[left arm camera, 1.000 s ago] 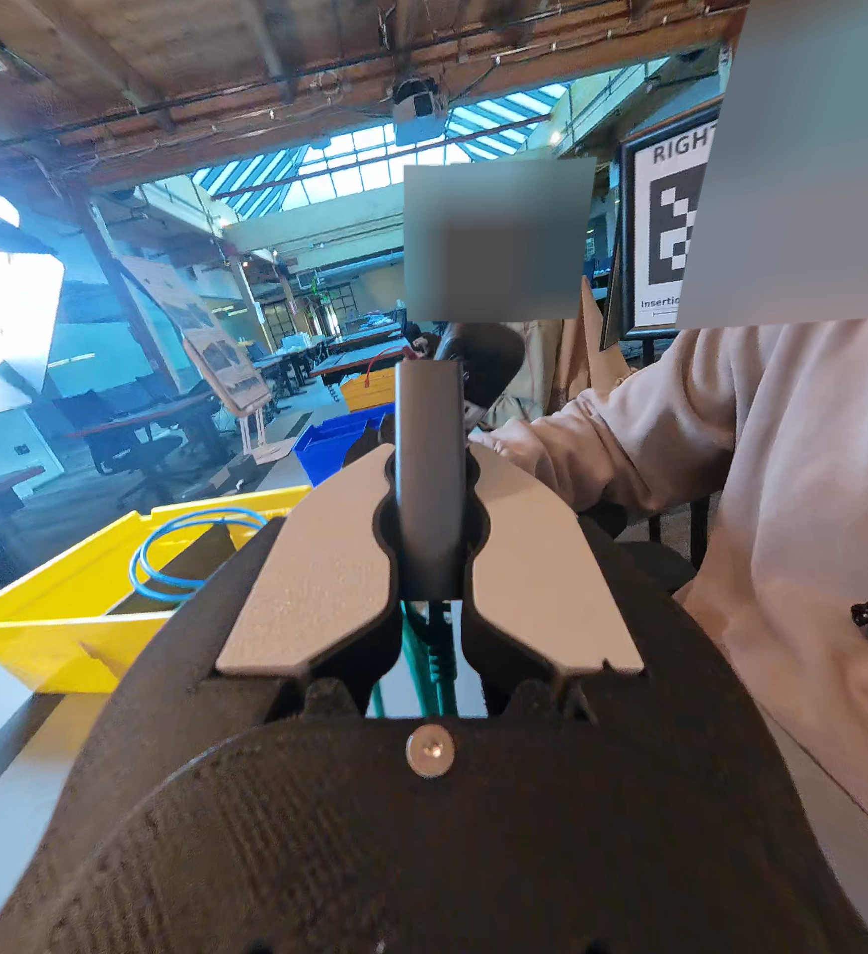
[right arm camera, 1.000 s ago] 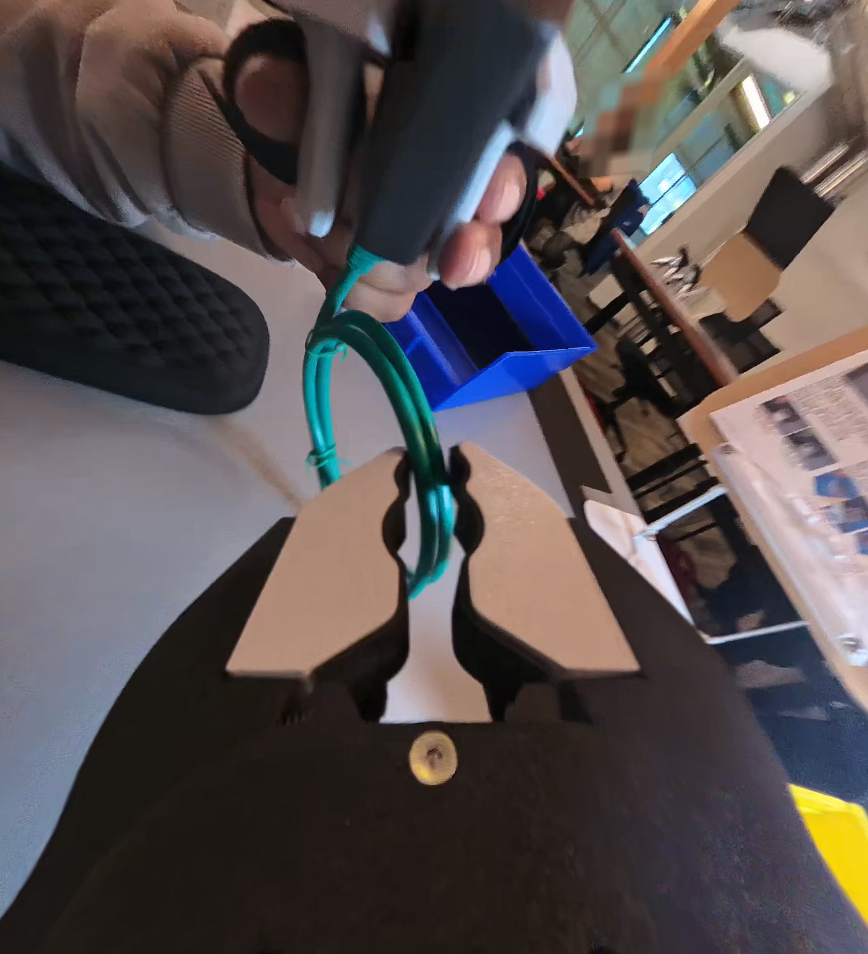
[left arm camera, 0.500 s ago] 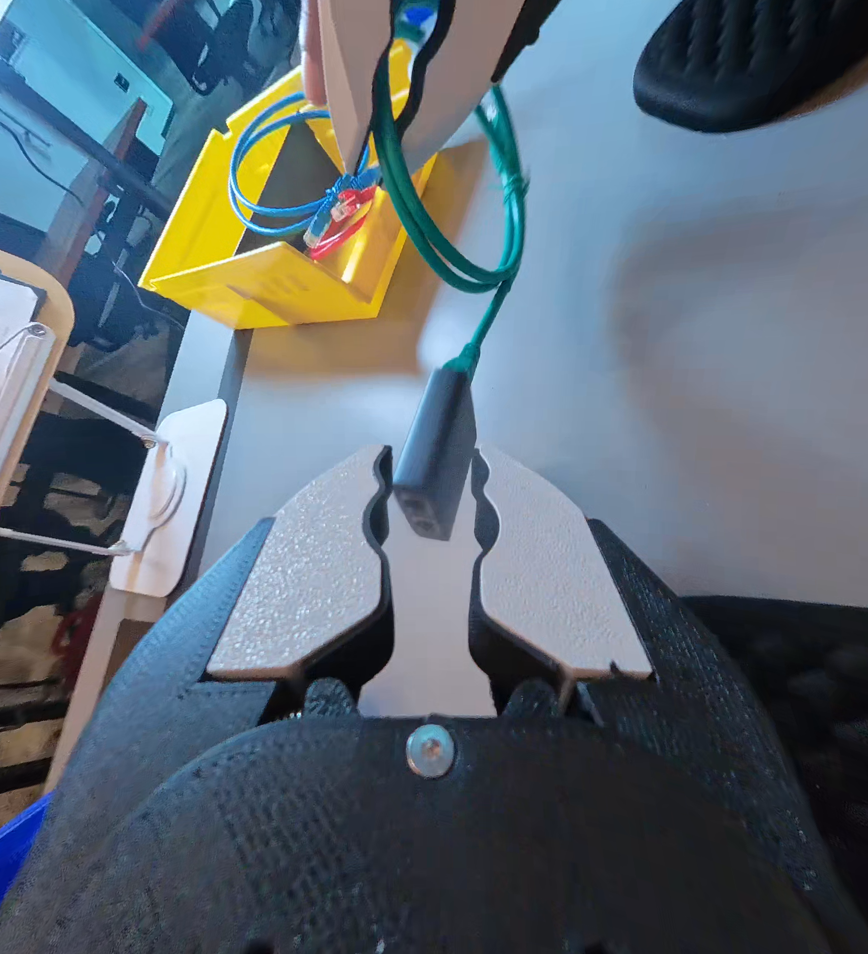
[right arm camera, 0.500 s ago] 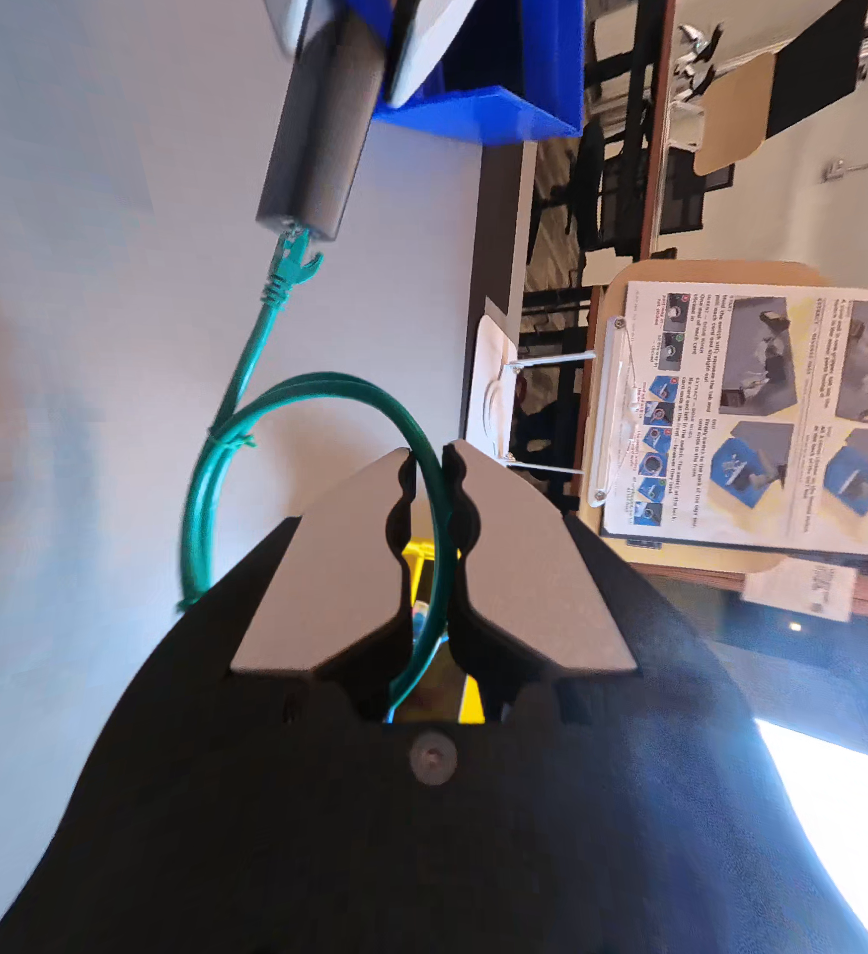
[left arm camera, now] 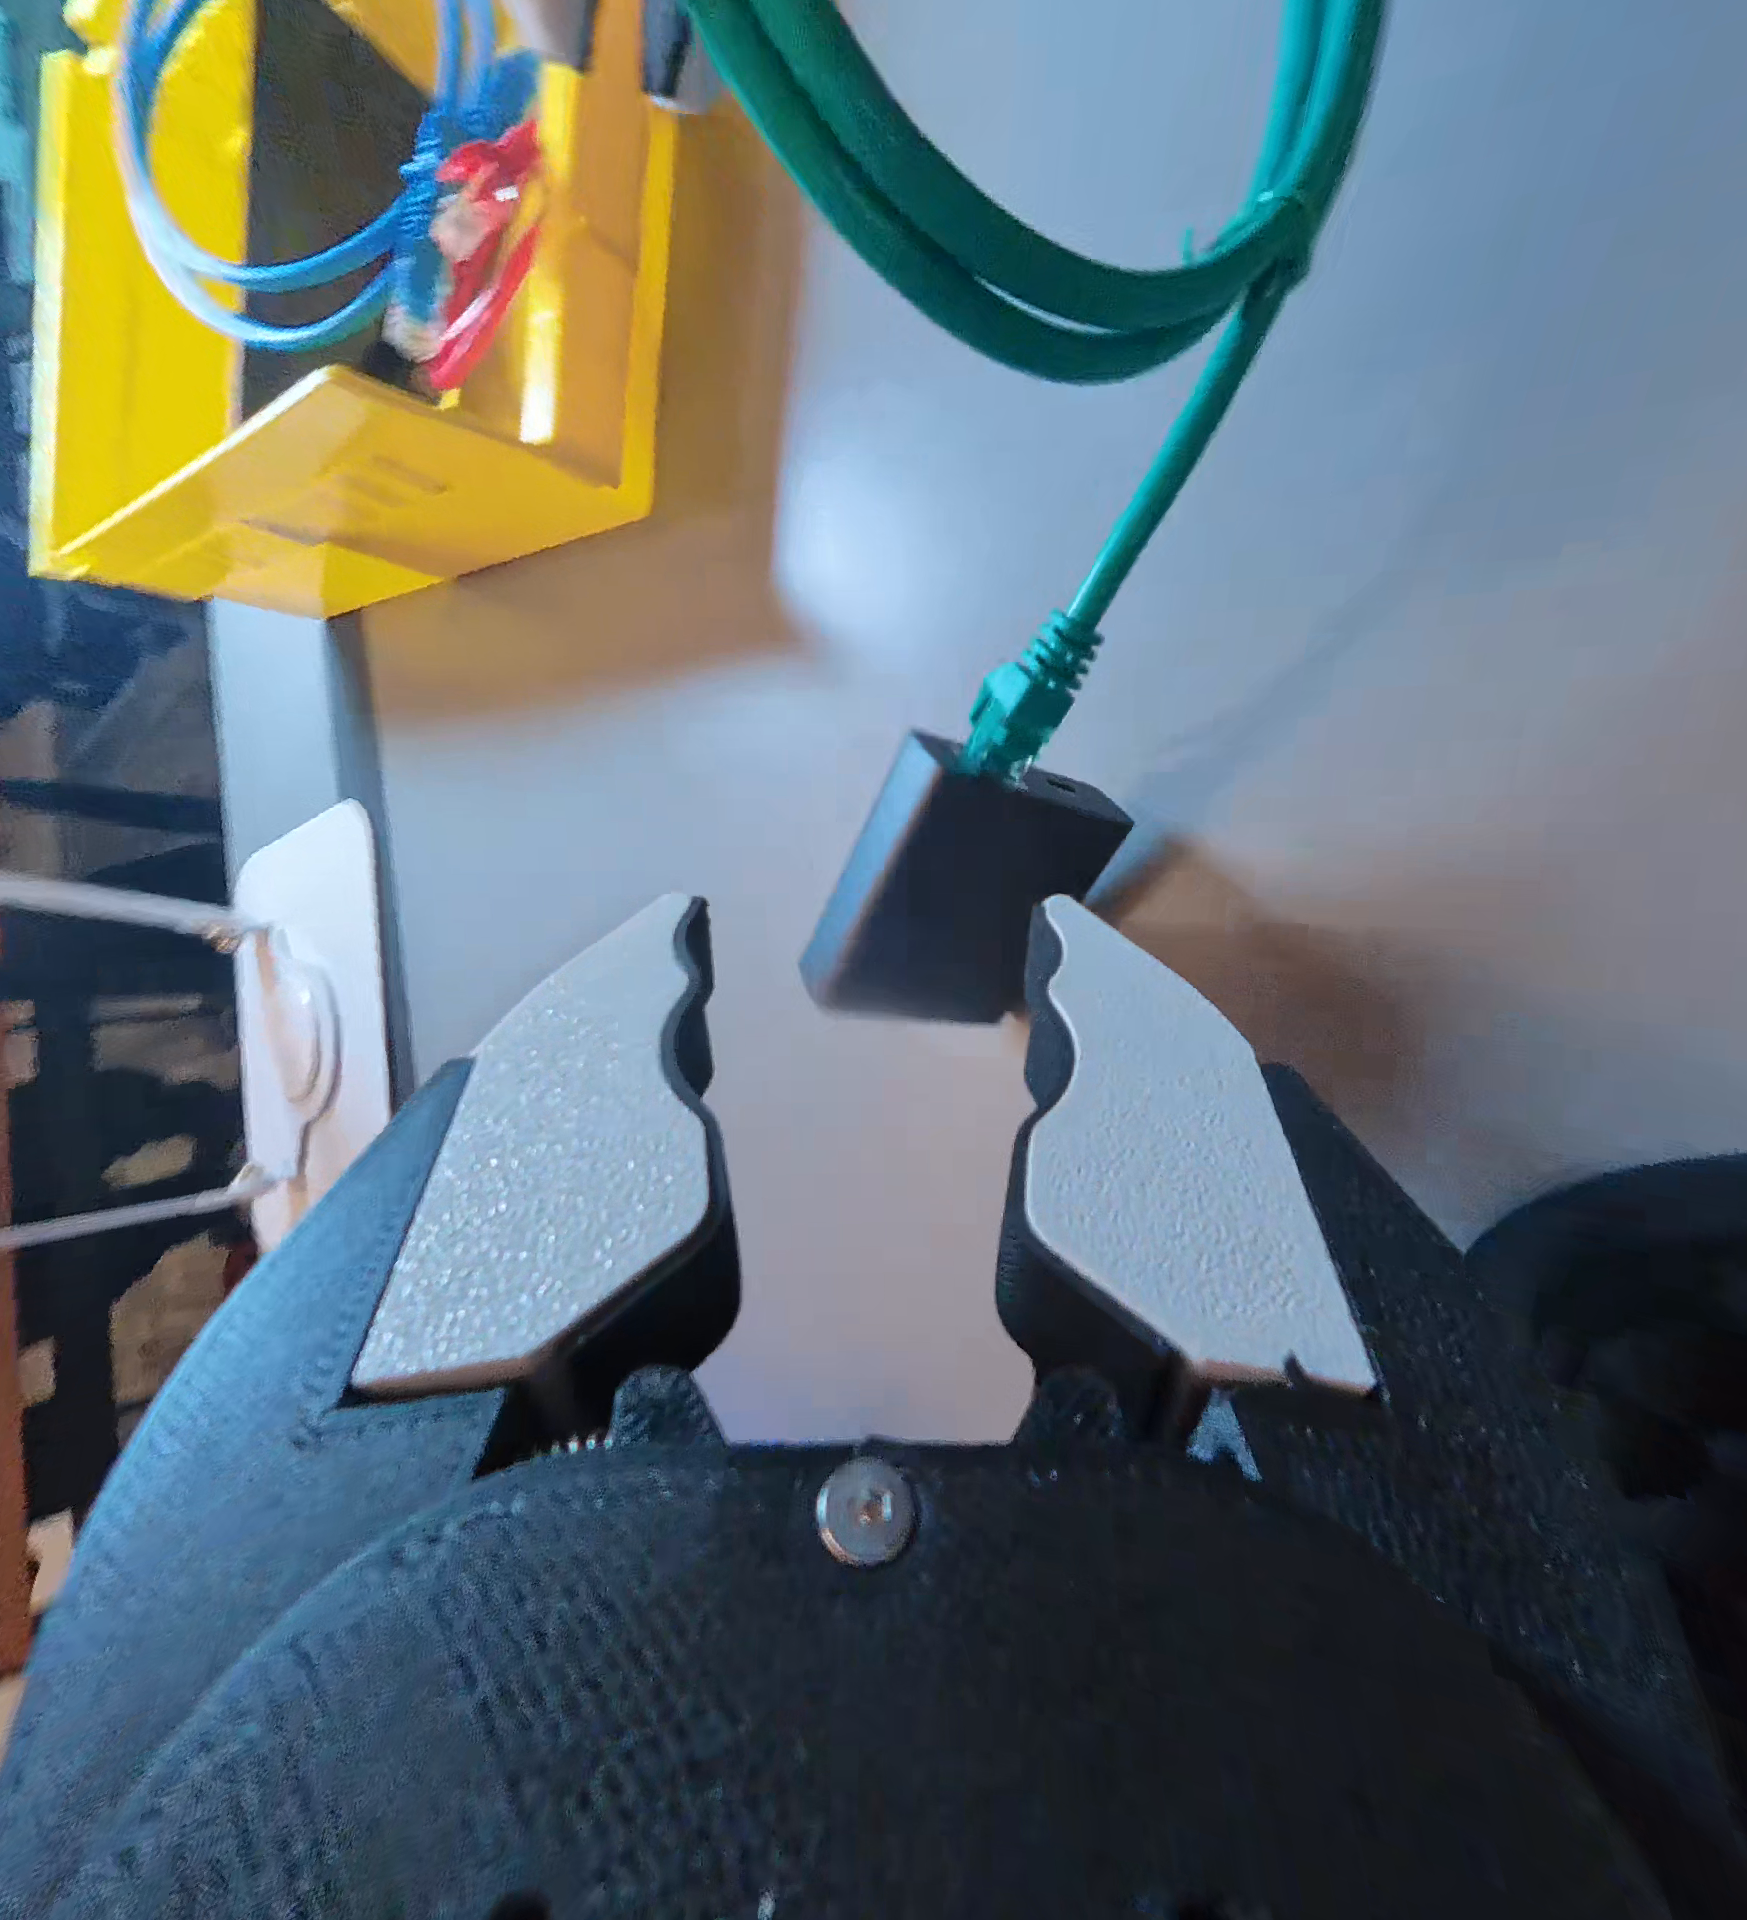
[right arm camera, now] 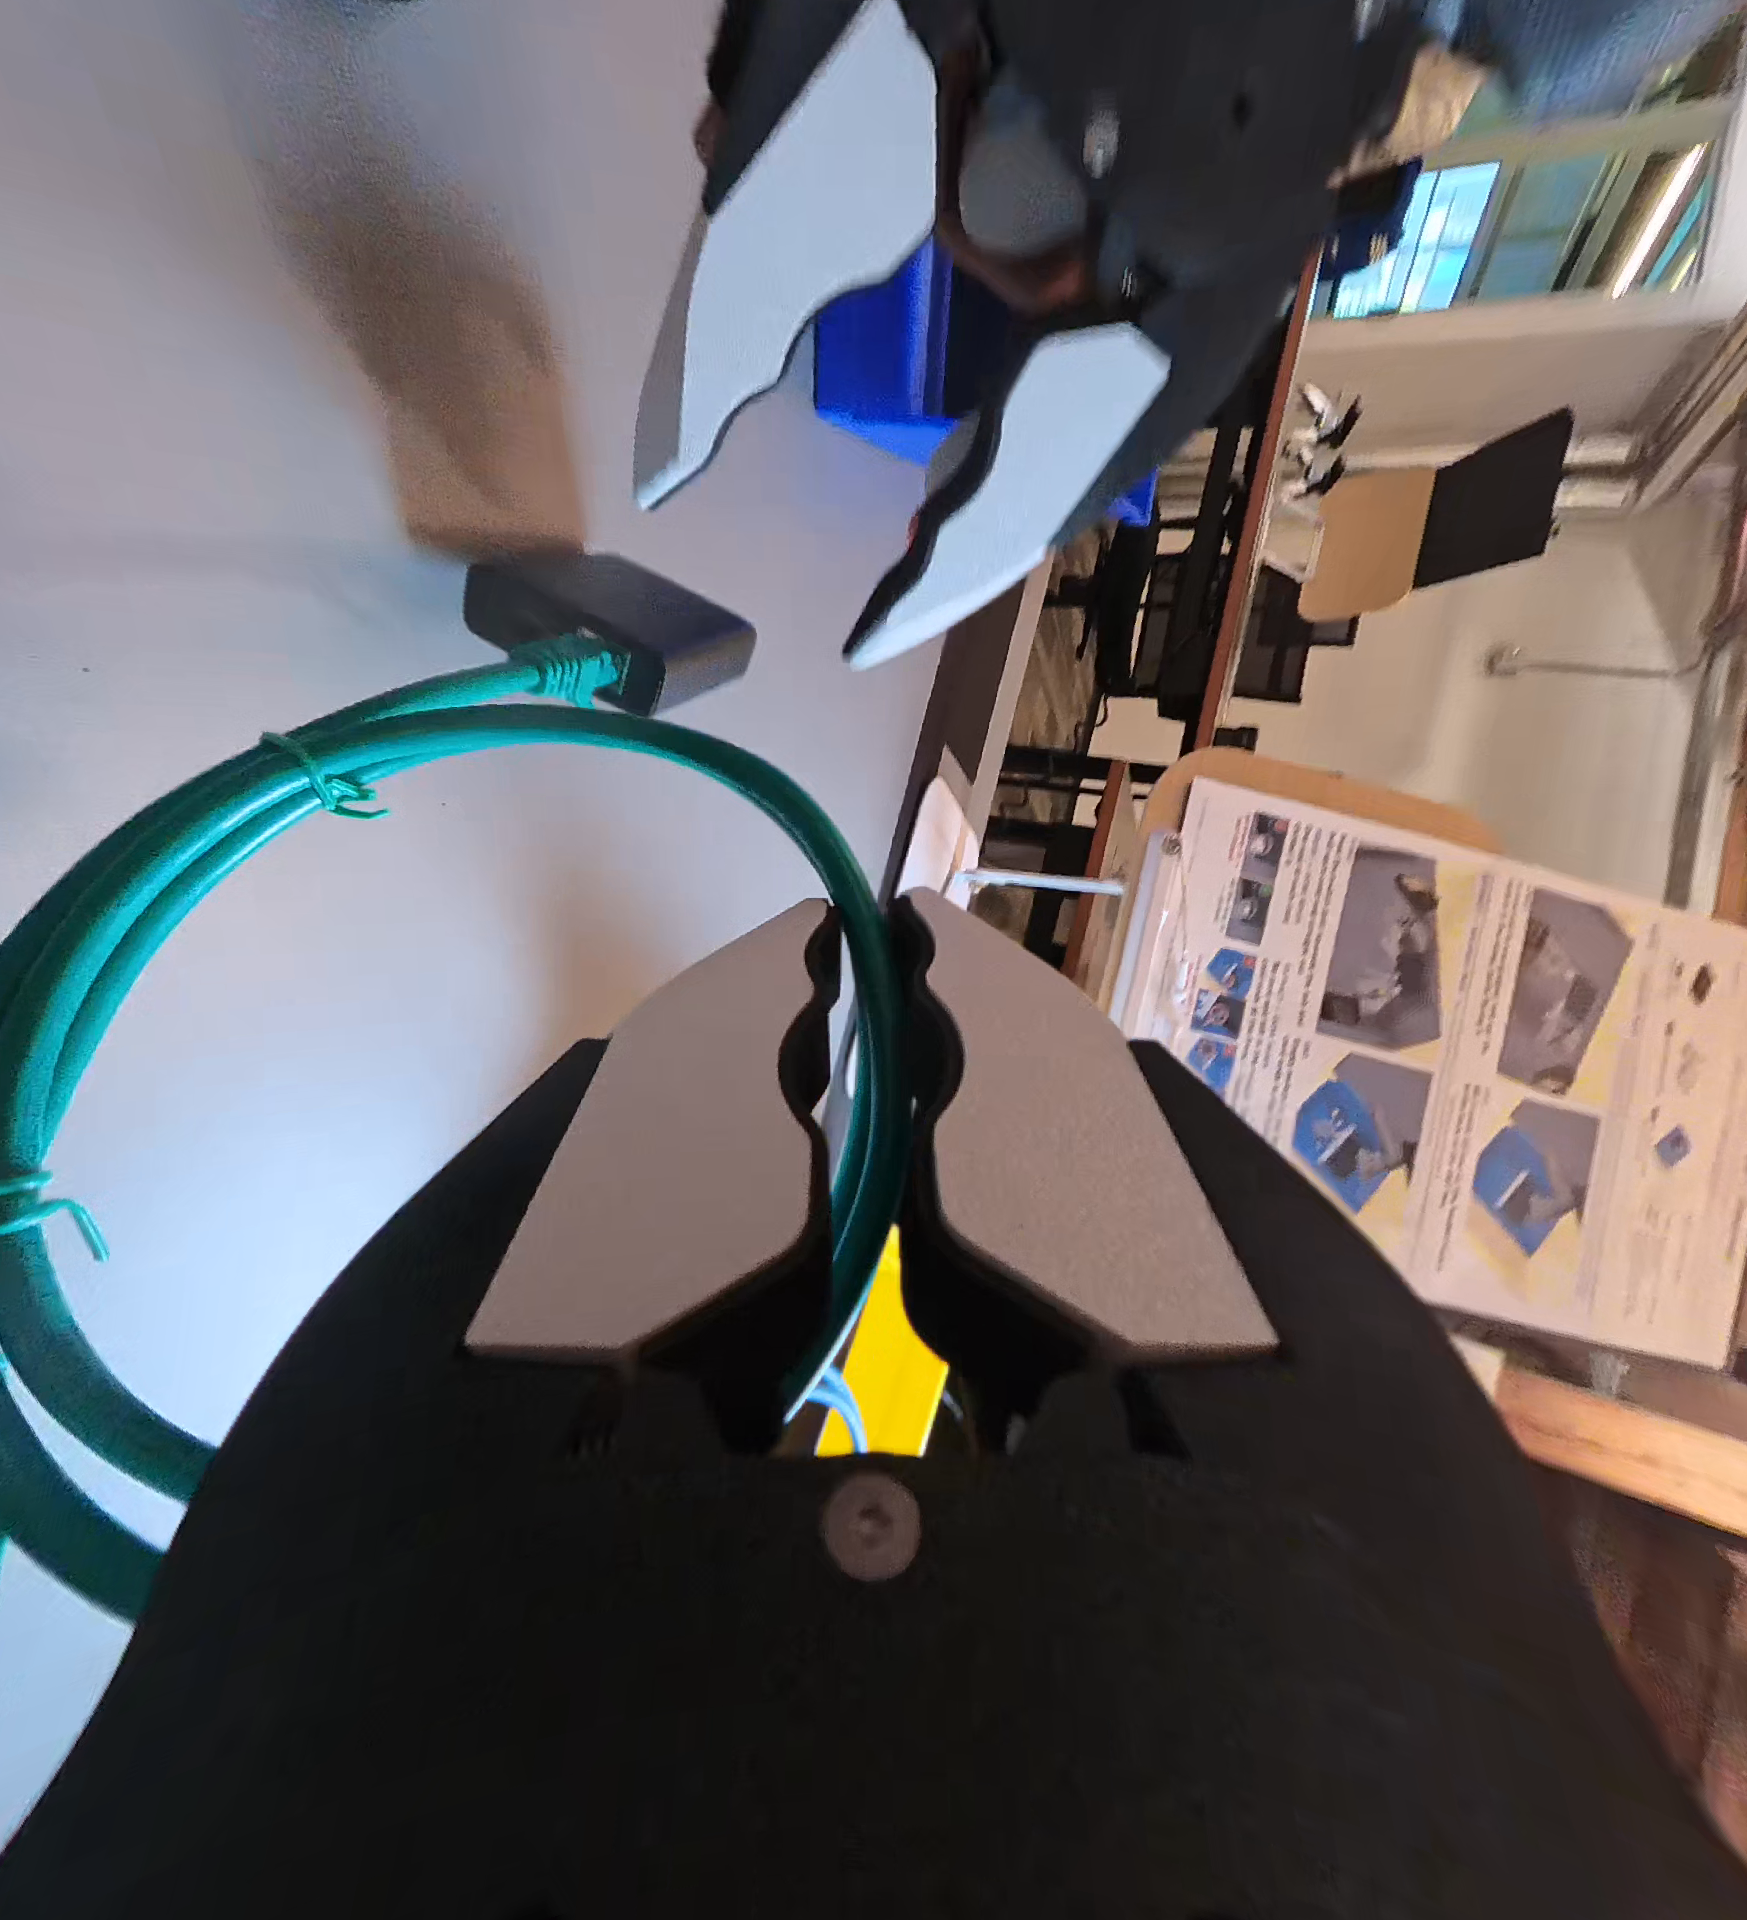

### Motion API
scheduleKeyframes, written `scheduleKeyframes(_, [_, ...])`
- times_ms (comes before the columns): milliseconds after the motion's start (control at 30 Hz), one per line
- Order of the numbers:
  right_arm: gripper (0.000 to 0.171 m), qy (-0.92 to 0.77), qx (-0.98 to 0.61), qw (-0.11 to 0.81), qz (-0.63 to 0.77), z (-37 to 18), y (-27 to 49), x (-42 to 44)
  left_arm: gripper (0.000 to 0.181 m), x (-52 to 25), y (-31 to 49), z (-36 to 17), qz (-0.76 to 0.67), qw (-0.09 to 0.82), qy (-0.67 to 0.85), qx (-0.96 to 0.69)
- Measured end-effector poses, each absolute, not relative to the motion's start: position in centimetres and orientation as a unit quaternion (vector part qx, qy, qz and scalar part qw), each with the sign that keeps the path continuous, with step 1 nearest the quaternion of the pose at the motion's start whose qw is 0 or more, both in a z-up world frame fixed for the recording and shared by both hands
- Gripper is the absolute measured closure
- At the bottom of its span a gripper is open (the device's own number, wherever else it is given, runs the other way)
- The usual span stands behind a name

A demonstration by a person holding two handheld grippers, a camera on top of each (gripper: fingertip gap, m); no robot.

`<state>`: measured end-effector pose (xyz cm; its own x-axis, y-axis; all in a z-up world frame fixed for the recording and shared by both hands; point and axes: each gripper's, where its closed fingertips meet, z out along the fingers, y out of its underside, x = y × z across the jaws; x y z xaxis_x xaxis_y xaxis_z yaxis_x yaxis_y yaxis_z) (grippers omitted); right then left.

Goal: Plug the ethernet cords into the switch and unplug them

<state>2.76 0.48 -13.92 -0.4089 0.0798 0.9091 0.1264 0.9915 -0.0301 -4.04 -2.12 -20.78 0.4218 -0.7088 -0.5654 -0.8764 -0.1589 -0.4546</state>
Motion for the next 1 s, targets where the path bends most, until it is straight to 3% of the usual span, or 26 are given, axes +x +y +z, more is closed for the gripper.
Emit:
scheduleKeyframes(33, [0.163,-0.839,-0.046,0.542,-0.021,-13.9,0.1,2.8,0.121,-3.6,-2.2,-21.3,0.094,0.361,0.548,-0.749])
scheduleKeyframes(167, [0.162,-0.831,0.021,0.555,-0.029,-13.7,-1.5,3.1,0.116,-2.8,-3.6,-25.2,0.007,0.239,0.604,-0.760])
scheduleKeyframes(267, [0.162,-0.827,0.028,0.560,-0.037,-13.9,-1.2,3.4,0.134,-2.2,-3.8,-25.7,-0.027,0.226,0.601,-0.766])
scheduleKeyframes(333, [0.161,-0.824,-0.004,0.564,-0.044,-14.0,0.3,3.8,0.160,-1.8,-3.5,-24.8,-0.029,0.261,0.585,-0.767])
scheduleKeyframes(500, [0.161,-0.812,-0.122,0.571,-0.003,-14.1,4.9,4.4,0.161,-2.4,-3.6,-23.2,-0.008,0.328,0.508,-0.796])
scheduleKeyframes(533, [0.153,-0.813,-0.161,0.559,0.026,-14.1,5.4,4.6,0.160,-3.0,-3.5,-23.1,0.020,0.336,0.495,-0.801])
scheduleKeyframes(733, [0.156,-0.728,-0.258,0.544,0.327,-8.5,0.8,6.1,0.161,-5.7,-3.9,-21.4,0.068,0.424,0.399,-0.810])
scheduleKeyframes(867, [0.152,-0.792,-0.260,0.449,0.320,-15.1,-3.9,4.1,0.161,-4.9,-4.3,-21.3,0.068,0.465,0.392,-0.791])
scheduleKeyframes(1000, [0.147,-0.815,-0.261,0.462,0.235,-20.4,-3.2,0.3,0.161,-2.8,-5.0,-21.1,0.073,0.486,0.416,-0.765])
